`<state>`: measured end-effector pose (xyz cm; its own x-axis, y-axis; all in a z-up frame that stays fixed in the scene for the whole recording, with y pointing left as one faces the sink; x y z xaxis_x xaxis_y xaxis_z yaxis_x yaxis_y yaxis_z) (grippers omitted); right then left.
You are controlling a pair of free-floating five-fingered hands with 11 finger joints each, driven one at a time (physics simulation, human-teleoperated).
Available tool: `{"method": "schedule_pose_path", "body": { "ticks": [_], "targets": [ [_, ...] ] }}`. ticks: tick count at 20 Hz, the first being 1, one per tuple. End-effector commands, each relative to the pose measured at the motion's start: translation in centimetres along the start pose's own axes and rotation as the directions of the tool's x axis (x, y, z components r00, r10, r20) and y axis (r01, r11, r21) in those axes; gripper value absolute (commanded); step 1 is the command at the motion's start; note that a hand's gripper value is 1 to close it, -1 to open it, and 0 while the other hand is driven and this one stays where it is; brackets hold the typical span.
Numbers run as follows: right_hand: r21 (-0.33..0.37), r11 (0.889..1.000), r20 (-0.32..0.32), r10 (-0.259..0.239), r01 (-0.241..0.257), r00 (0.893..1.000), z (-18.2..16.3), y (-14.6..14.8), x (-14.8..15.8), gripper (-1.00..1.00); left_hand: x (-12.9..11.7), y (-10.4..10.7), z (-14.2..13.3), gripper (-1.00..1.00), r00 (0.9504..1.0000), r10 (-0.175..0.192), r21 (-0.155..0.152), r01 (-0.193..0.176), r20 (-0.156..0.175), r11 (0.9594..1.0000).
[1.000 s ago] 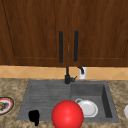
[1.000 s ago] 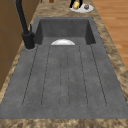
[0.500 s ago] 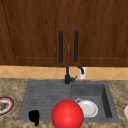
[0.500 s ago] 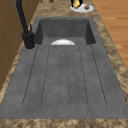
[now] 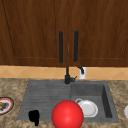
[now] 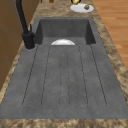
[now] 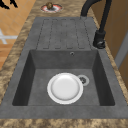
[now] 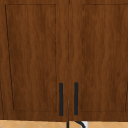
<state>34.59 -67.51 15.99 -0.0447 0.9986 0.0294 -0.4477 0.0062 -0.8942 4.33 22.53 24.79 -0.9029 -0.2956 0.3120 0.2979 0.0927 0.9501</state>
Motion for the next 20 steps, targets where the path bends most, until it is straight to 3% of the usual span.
{"method": "schedule_pose_path", "body": {
  "ticks": [1,6,20],
  "targets": [
    [-0.003,1.000,-0.007,-0.025,0.025,1.000,0.5,-2.9,1.1,1.00,0.0,0.0,0.0,0.00,1.0000,0.000,0.000,0.000,0.000,1.0000],
    [-0.007,1.000,-0.025,0.002,-0.002,1.000,1.5,-5.1,4.7,1.00,0.0,0.0,0.0,0.00,1.0000,0.000,0.000,0.000,0.000,1.0000],
    [0.000,1.000,-0.020,-0.031,0.031,0.999,2.2,-6.6,14.6,1.00,0.0,0.0,0.0,0.00,1.0000,0.000,0.000,0.000,0.000,1.0000]
  ]
}}
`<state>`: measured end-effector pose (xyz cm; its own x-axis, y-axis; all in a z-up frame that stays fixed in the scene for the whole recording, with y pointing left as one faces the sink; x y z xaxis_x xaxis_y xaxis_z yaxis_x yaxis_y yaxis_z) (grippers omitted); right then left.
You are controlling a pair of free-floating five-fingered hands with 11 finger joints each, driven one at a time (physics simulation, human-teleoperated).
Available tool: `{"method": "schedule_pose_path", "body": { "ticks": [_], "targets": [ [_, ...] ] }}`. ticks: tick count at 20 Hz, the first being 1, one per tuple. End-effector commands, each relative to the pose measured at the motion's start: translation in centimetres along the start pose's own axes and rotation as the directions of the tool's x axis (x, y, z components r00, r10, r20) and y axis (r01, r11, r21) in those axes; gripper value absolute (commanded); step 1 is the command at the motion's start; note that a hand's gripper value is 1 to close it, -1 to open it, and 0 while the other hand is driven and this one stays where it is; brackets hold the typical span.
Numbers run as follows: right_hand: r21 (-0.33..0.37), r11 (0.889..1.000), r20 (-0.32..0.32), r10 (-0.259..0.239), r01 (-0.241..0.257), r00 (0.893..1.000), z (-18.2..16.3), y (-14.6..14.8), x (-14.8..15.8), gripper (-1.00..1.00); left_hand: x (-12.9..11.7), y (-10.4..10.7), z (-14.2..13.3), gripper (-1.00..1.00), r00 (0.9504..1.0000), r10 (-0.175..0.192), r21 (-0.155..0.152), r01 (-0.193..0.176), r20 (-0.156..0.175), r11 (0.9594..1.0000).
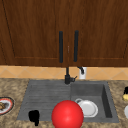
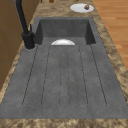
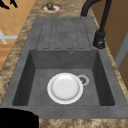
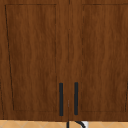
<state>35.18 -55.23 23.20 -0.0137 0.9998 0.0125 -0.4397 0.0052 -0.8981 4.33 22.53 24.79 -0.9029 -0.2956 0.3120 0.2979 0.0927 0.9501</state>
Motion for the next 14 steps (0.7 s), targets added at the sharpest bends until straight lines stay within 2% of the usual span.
{"method": "schedule_pose_path", "body": {
  "ticks": [1,14],
  "targets": [
    [0.009,0.999,0.016,-0.033,0.033,0.999,0.3,0.0,2.9,1.00,0.0,0.0,0.0,0.00,1.0000,0.000,0.000,0.000,0.000,1.0000],
    [0.018,0.999,0.032,-0.033,0.032,0.999,1.5,1.2,12.6,1.00,0.0,0.0,0.0,0.00,1.0000,0.000,0.000,0.000,0.000,1.0000]
  ]
}}
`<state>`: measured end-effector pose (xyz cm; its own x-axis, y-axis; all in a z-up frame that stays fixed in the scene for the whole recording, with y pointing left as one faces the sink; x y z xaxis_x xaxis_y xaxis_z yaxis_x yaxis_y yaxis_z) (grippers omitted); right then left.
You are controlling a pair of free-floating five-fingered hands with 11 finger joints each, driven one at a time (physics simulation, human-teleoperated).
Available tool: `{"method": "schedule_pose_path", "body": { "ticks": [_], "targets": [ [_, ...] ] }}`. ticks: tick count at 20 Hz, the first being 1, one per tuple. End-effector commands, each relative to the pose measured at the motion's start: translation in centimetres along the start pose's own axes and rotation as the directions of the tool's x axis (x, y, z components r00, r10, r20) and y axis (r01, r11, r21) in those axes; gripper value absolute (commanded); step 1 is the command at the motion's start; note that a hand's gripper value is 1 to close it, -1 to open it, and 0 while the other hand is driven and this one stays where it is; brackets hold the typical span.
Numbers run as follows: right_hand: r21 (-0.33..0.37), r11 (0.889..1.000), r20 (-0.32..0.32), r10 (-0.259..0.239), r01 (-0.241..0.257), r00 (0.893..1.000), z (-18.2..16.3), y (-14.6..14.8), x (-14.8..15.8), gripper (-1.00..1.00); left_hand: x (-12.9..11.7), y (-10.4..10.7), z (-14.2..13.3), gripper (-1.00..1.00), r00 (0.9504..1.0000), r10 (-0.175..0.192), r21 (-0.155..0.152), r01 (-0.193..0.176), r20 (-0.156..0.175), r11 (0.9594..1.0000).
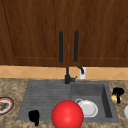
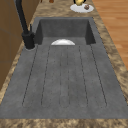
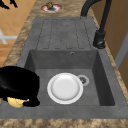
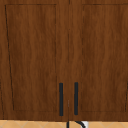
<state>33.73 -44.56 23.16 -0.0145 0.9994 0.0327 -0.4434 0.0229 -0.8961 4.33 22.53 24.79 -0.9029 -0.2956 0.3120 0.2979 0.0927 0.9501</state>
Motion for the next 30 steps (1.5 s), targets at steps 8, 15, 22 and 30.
{"method": "schedule_pose_path", "body": {
  "ticks": [8,15,22,30],
  "targets": [
    [-0.030,1.000,0.054,0.010,-0.008,0.998,1.2,4.9,6.9,1.00,0.0,0.0,0.0,0.00,1.0000,0.000,0.000,0.000,0.000,1.0000],
    [-0.037,0.999,0.074,0.022,-0.019,0.997,1.4,9.3,11.2,1.00,0.0,0.0,0.0,0.00,1.0000,0.000,0.000,0.000,0.000,1.0000],
    [-0.024,1.000,0.049,0.016,-0.015,0.999,0.0,13.5,16.2,1.00,0.0,0.0,0.0,0.00,1.0000,0.000,0.000,0.000,0.000,1.0000],
    [0.081,0.993,0.015,0.090,-0.090,0.996,-5.4,12.7,20.6,1.00,0.0,0.0,0.0,0.00,1.0000,0.000,0.000,0.000,0.000,1.0000]
  ]
}}
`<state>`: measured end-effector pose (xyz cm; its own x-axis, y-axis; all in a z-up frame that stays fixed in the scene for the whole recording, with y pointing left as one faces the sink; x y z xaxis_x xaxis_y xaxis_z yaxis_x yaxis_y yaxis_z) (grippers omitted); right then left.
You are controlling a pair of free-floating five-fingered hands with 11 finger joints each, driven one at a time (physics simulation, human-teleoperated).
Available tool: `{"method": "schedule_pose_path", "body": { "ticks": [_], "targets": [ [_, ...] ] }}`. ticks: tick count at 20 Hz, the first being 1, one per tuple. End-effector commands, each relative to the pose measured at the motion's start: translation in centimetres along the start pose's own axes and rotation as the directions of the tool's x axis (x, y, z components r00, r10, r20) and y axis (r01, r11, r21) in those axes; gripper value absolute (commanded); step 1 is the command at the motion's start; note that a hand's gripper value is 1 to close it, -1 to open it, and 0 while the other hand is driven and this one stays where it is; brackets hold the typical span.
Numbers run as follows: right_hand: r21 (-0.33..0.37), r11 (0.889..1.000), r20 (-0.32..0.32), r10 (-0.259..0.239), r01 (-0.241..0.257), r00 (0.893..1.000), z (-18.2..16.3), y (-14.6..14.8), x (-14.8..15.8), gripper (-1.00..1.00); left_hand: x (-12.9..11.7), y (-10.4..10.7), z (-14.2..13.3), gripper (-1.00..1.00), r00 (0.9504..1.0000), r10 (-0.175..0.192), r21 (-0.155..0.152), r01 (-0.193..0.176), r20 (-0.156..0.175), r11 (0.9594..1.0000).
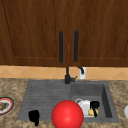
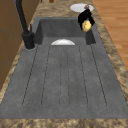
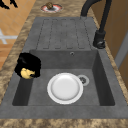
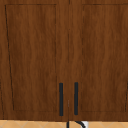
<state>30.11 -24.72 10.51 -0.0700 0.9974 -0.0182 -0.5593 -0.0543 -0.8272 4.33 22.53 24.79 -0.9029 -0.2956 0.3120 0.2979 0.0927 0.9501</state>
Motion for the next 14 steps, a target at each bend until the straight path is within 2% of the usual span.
{"method": "schedule_pose_path", "body": {
  "ticks": [1,4,9,14],
  "targets": [
    [-0.025,0.999,-0.015,0.021,-0.021,1.000,-3.0,-1.2,0.9,1.00,0.0,0.0,0.0,0.00,1.0000,0.000,0.000,0.000,0.000,1.0000],
    [0.004,1.000,-0.009,0.012,-0.012,1.000,-5.2,-1.6,1.3,1.00,0.0,0.0,0.0,0.00,1.0000,0.000,0.000,0.000,0.000,1.0000],
    [0.010,1.000,0.001,-0.002,0.002,1.000,-9.4,-2.5,1.4,1.00,0.0,0.0,0.0,0.00,1.0000,0.000,0.000,0.000,0.000,1.0000],
    [-0.012,0.999,0.013,0.029,-0.029,0.999,-14.5,-1.5,2.3,1.00,0.0,0.0,0.0,0.00,1.0000,0.000,0.000,0.000,0.000,1.0000]
  ]
}}
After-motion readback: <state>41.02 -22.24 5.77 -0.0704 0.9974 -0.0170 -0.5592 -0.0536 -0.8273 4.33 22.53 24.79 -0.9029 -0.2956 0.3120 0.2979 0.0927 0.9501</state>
